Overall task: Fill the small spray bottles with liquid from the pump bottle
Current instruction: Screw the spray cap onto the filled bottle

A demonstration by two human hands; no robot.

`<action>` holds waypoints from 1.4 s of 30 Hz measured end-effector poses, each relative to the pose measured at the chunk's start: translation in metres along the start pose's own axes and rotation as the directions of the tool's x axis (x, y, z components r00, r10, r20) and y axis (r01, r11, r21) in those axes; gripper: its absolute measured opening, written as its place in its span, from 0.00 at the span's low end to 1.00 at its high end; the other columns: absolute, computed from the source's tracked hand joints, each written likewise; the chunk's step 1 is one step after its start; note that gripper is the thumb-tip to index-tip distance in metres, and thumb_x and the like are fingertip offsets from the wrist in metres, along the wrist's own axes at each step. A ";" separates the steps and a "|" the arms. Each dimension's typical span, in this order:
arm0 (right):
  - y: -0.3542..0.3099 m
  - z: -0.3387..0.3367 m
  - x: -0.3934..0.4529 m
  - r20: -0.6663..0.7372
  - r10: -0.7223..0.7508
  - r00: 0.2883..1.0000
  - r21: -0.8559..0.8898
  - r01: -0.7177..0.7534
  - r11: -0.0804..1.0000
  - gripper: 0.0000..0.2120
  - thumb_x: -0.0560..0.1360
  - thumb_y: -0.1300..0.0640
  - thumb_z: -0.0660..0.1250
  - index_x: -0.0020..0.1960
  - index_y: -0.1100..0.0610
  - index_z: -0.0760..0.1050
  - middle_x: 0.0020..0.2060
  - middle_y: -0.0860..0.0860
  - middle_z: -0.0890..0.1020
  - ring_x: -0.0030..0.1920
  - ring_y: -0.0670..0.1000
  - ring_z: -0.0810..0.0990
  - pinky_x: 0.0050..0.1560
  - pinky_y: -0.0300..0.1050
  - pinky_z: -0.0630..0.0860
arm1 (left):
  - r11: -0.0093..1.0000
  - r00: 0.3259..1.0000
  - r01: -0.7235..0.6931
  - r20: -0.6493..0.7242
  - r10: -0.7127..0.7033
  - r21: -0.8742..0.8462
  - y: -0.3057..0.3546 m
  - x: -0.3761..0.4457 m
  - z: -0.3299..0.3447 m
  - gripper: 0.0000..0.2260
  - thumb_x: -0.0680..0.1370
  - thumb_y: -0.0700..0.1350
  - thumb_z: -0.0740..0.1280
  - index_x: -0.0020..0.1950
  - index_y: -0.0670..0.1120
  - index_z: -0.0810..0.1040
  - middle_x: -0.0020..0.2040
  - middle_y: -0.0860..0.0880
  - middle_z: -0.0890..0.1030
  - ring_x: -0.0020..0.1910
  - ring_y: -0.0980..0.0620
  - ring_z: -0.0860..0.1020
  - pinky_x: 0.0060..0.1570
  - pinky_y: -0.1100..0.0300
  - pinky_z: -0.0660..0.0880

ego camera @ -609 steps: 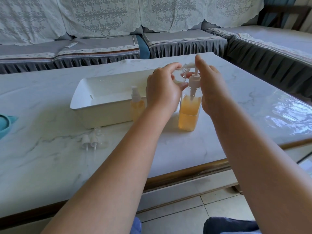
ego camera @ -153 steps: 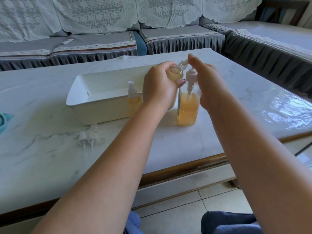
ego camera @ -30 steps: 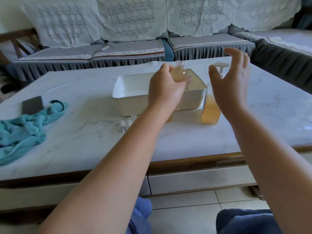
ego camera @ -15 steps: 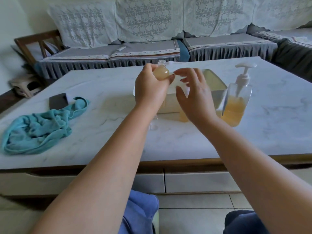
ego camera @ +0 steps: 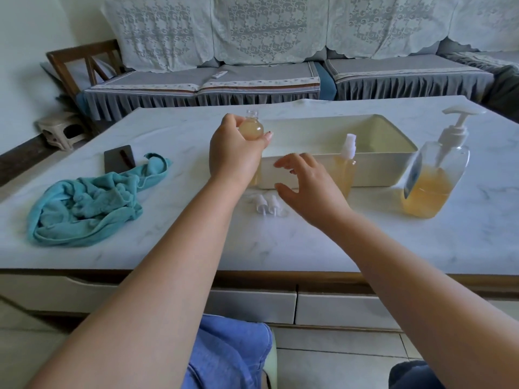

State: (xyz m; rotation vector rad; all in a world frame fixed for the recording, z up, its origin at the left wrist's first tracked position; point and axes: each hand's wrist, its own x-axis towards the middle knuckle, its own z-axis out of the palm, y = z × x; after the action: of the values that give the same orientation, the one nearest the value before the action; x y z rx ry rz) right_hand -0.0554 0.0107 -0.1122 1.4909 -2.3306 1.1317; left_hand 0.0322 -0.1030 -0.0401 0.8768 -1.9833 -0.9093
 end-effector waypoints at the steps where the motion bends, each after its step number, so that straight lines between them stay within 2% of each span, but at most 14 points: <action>1: -0.001 0.001 0.000 0.036 0.012 0.999 -0.036 -0.011 0.999 0.18 0.75 0.51 0.70 0.63 0.52 0.74 0.59 0.51 0.75 0.61 0.53 0.73 0.56 0.49 0.74 | 1.000 1.000 0.006 0.001 -0.006 0.013 -0.003 0.001 -0.001 0.19 0.73 0.53 0.72 0.60 0.48 0.72 0.48 0.55 0.73 0.46 0.53 0.74 0.43 0.62 0.69; 4: -0.002 0.004 0.004 0.190 0.082 0.978 -0.145 -0.055 0.988 0.21 0.73 0.49 0.72 0.63 0.48 0.73 0.60 0.50 0.75 0.61 0.53 0.73 0.54 0.47 0.73 | 0.999 1.000 0.023 0.003 -0.023 0.044 -0.011 0.005 -0.005 0.20 0.73 0.53 0.72 0.60 0.48 0.72 0.50 0.55 0.74 0.48 0.52 0.74 0.46 0.62 0.69; 6: 0.001 0.005 0.006 0.241 0.134 0.961 -0.173 -0.093 0.981 0.21 0.72 0.53 0.73 0.63 0.49 0.73 0.59 0.50 0.75 0.58 0.53 0.76 0.52 0.47 0.74 | 0.998 0.999 0.030 0.014 -0.030 0.048 -0.014 0.006 -0.005 0.20 0.73 0.53 0.72 0.60 0.48 0.72 0.50 0.54 0.74 0.49 0.52 0.75 0.47 0.61 0.70; 10: 0.010 0.005 0.012 0.206 0.174 0.963 -0.159 -0.142 0.977 0.19 0.73 0.63 0.71 0.63 0.53 0.74 0.56 0.52 0.77 0.53 0.54 0.79 0.52 0.48 0.76 | 0.997 0.999 0.038 0.033 -0.040 0.062 -0.021 0.006 -0.004 0.20 0.72 0.53 0.73 0.60 0.47 0.72 0.50 0.54 0.75 0.49 0.51 0.75 0.46 0.60 0.71; 16: 0.024 0.006 0.017 0.140 0.161 0.977 -0.188 -0.134 0.973 0.19 0.74 0.67 0.69 0.63 0.56 0.75 0.57 0.54 0.77 0.53 0.56 0.80 0.54 0.51 0.76 | 0.996 0.995 0.069 0.067 -0.073 0.063 -0.028 0.003 0.001 0.21 0.72 0.52 0.73 0.60 0.47 0.72 0.51 0.54 0.74 0.49 0.51 0.75 0.45 0.60 0.70; 18: 0.025 0.006 0.018 0.138 0.160 0.977 -0.176 -0.134 0.975 0.20 0.73 0.66 0.70 0.63 0.55 0.75 0.57 0.54 0.77 0.55 0.56 0.79 0.54 0.51 0.76 | 0.995 0.995 0.075 0.061 -0.079 0.063 -0.029 0.004 0.001 0.21 0.72 0.52 0.73 0.60 0.47 0.71 0.51 0.53 0.74 0.49 0.51 0.75 0.46 0.60 0.71; 21: 0.019 0.005 0.019 0.094 0.117 0.989 -0.225 -0.093 0.970 0.19 0.74 0.60 0.71 0.64 0.53 0.74 0.59 0.53 0.76 0.61 0.57 0.73 0.56 0.52 0.74 | 0.993 0.994 0.089 0.053 -0.093 0.071 -0.029 0.004 0.001 0.21 0.72 0.53 0.73 0.60 0.48 0.70 0.51 0.54 0.73 0.49 0.50 0.74 0.48 0.59 0.73; 25: -0.002 0.009 0.018 0.012 -0.035 0.999 -0.254 0.037 0.967 0.16 0.74 0.53 0.71 0.61 0.53 0.77 0.56 0.52 0.78 0.59 0.59 0.72 0.56 0.51 0.71 | 0.992 0.994 0.099 0.038 -0.102 0.072 -0.029 0.003 0.001 0.21 0.72 0.52 0.73 0.60 0.48 0.70 0.50 0.54 0.73 0.49 0.51 0.75 0.47 0.59 0.72; 27: -0.012 0.018 0.014 0.074 -0.057 0.996 -0.280 0.076 0.957 0.15 0.75 0.48 0.69 0.60 0.51 0.78 0.54 0.50 0.80 0.58 0.57 0.73 0.56 0.49 0.69 | 0.991 0.993 0.114 0.020 -0.116 0.070 -0.029 0.003 -0.001 0.21 0.73 0.52 0.73 0.60 0.48 0.70 0.50 0.54 0.73 0.50 0.51 0.74 0.47 0.59 0.72; 30: -0.020 0.033 0.005 0.227 0.018 0.974 -0.422 0.082 0.903 0.21 0.76 0.36 0.62 0.65 0.44 0.75 0.58 0.46 0.78 0.61 0.53 0.70 0.61 0.49 0.63 | 0.989 0.992 0.128 -0.003 -0.128 0.072 -0.029 0.003 -0.004 0.21 0.73 0.52 0.72 0.61 0.47 0.69 0.53 0.52 0.74 0.52 0.50 0.74 0.50 0.57 0.73; 32: -0.022 0.040 0.002 0.271 0.060 0.961 -0.482 0.082 0.872 0.24 0.76 0.33 0.58 0.67 0.42 0.73 0.60 0.46 0.77 0.63 0.54 0.69 0.63 0.50 0.60 | 0.989 0.992 0.130 -0.006 -0.130 0.070 -0.029 0.004 -0.005 0.22 0.73 0.52 0.72 0.62 0.47 0.69 0.53 0.53 0.74 0.51 0.49 0.74 0.51 0.56 0.74; 35: -0.024 0.043 0.001 0.270 0.081 0.959 -0.515 0.073 0.854 0.23 0.76 0.33 0.59 0.67 0.41 0.72 0.60 0.46 0.78 0.62 0.53 0.68 0.62 0.50 0.58 | 0.989 0.992 0.129 0.003 -0.129 0.069 -0.030 0.005 -0.006 0.22 0.73 0.52 0.72 0.61 0.47 0.69 0.52 0.53 0.72 0.50 0.50 0.73 0.51 0.56 0.74; 39: -0.026 0.042 0.001 0.245 0.113 0.963 -0.497 0.025 0.867 0.16 0.77 0.43 0.62 0.65 0.41 0.73 0.56 0.48 0.79 0.61 0.54 0.69 0.62 0.49 0.60 | 0.989 0.991 0.131 0.013 -0.132 0.068 -0.030 0.006 -0.005 0.21 0.73 0.52 0.72 0.61 0.47 0.69 0.54 0.52 0.74 0.51 0.49 0.74 0.51 0.56 0.74; 42: -0.028 0.040 0.001 0.211 0.138 0.968 -0.467 -0.024 0.884 0.14 0.77 0.48 0.62 0.62 0.44 0.74 0.53 0.49 0.80 0.59 0.56 0.72 0.62 0.49 0.62 | 0.989 0.991 0.131 0.017 -0.132 0.067 -0.028 0.005 -0.005 0.21 0.73 0.52 0.72 0.61 0.47 0.69 0.52 0.53 0.73 0.50 0.50 0.73 0.48 0.57 0.72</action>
State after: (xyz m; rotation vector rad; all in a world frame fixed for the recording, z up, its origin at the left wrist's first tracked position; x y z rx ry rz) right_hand -0.0227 -0.0223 -0.1258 1.4145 -2.5936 0.3672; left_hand 0.0412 -0.1233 -0.0593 1.0499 -2.0017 -0.9353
